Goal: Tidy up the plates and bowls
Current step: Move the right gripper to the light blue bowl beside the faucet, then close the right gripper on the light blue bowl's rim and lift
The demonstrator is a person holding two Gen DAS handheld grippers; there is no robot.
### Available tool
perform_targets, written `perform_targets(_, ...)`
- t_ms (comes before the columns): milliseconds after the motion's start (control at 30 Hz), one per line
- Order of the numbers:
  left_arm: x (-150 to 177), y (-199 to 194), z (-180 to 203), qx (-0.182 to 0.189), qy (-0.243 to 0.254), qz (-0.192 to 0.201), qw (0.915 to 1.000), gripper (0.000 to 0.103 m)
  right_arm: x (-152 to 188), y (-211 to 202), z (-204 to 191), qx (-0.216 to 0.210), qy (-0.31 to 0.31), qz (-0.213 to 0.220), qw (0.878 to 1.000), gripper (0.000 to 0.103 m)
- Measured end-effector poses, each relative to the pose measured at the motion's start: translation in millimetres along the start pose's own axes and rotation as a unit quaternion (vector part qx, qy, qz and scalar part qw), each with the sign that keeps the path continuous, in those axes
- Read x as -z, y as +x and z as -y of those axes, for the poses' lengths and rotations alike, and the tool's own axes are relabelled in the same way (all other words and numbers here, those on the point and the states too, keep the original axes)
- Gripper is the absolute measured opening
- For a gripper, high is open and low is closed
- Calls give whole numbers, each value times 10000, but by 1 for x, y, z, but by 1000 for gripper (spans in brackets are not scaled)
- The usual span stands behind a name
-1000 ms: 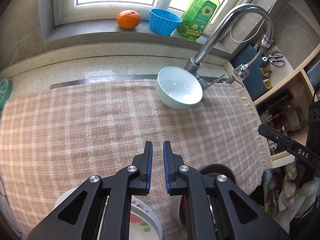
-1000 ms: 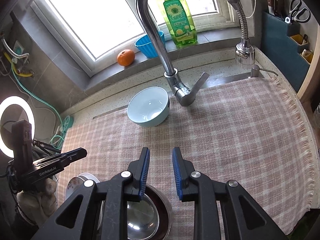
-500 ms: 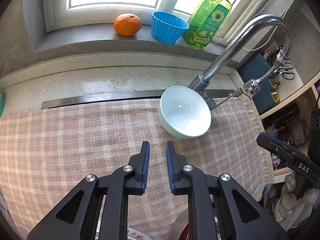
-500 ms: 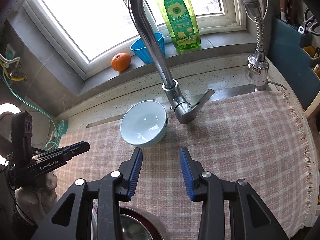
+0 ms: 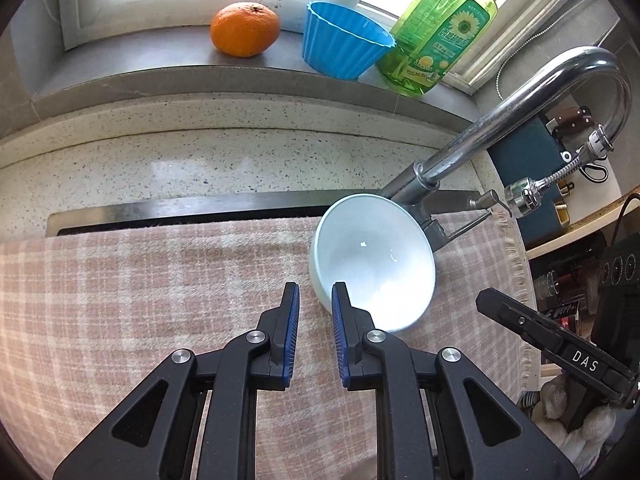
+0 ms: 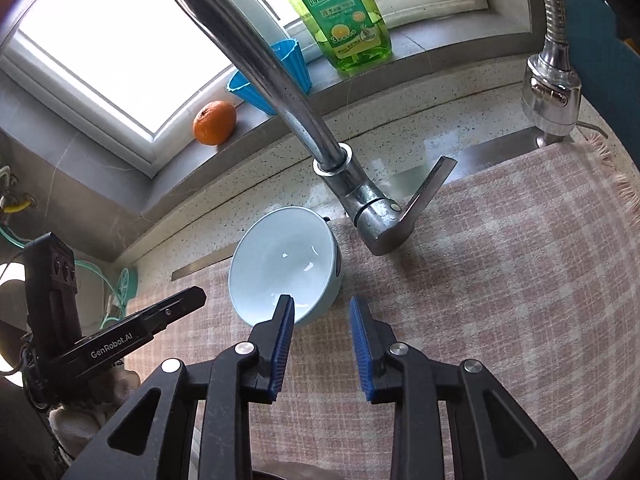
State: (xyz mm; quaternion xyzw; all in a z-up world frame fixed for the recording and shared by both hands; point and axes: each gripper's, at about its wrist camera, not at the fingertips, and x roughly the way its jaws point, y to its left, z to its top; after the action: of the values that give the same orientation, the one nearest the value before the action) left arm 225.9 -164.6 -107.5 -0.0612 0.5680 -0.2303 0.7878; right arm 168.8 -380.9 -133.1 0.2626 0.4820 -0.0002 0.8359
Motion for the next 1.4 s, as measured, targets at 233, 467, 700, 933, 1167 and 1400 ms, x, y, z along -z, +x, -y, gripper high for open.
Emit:
perform_targets(233, -13, 18, -3, 26, -96, -102, 9999, 15, -10, 17, 4, -175, 305, -110, 9993, 22)
perform_targets(467, -20, 29, -4, -22, -70, -155, 9999, 15, -14, 32, 7, -105, 428, -168, 9989, 22)
perform_targets(700, -22, 39, -1, -73, 2, -222, 9997, 15, -19, 43, 8, 5, 438, -215, 9988, 20)
perform_targets(933, -25, 46, -3, -108, 37, -201, 9997, 15, -23, 56, 6, 105, 423, -211, 9988, 16)
perform_targets(1167, -24, 49, -2, -87, 133, -174, 9997, 7, -24, 65, 4, 107, 370, -274, 9989, 8)
perform_targets(1400, -21, 46, 6, -54, 181, -144, 9997, 6, -23, 60, -1, 180, 256, -258, 9992, 8)
